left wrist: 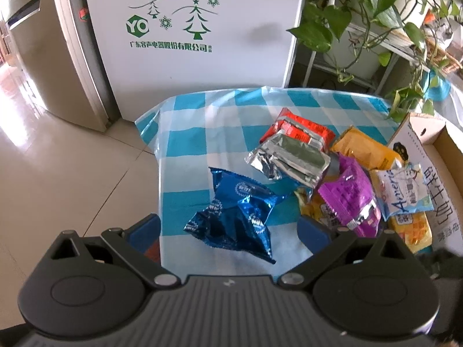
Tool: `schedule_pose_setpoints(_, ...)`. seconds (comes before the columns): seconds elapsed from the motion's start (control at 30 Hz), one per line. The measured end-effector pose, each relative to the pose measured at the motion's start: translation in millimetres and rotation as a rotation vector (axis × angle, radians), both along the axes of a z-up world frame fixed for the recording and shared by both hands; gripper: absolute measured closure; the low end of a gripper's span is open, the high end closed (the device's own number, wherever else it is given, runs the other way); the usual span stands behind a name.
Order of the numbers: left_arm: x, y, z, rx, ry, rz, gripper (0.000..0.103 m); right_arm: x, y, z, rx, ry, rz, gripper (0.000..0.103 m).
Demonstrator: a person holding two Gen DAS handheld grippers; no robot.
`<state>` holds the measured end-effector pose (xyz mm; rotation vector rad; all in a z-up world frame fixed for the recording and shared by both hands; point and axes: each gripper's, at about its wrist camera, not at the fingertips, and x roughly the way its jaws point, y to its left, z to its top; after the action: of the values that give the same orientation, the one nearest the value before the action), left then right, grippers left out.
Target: Organize snacks
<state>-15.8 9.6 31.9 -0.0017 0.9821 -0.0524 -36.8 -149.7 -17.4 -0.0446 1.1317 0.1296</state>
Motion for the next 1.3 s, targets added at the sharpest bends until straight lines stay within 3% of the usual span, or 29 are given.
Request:
schedule_pose_setpoints(0.27, 2.3, -3.5, 13.5, 0.101, -0.02, -0.034, 0.003, 4.9, -43.2, 47.2, -0.024, -0.073, -0.087, 0.0)
schedule_pose_setpoints(0.43, 10.9, -9.9, 14.5, 0.114, -0.003, -0.044, 0.003, 15.4, -60.5, 65.4, -0.045, -0.096, -0.14, 0.0)
schedule_pose_setpoints(0.67, 11.0, -11.2, 0.4, 0.079, 0.019, 0.001, 0.003, 15.9, -63.2, 52.7, -0.052, -0.07, -0.23, 0.0)
schedule_pose_setpoints(1.3, 8.0, -25.6, -2.9, 0.112, 0.015, -0.018, 0.004, 18.2, -48.9, 53.8, -0.099, -0.081, -0.23, 0.0)
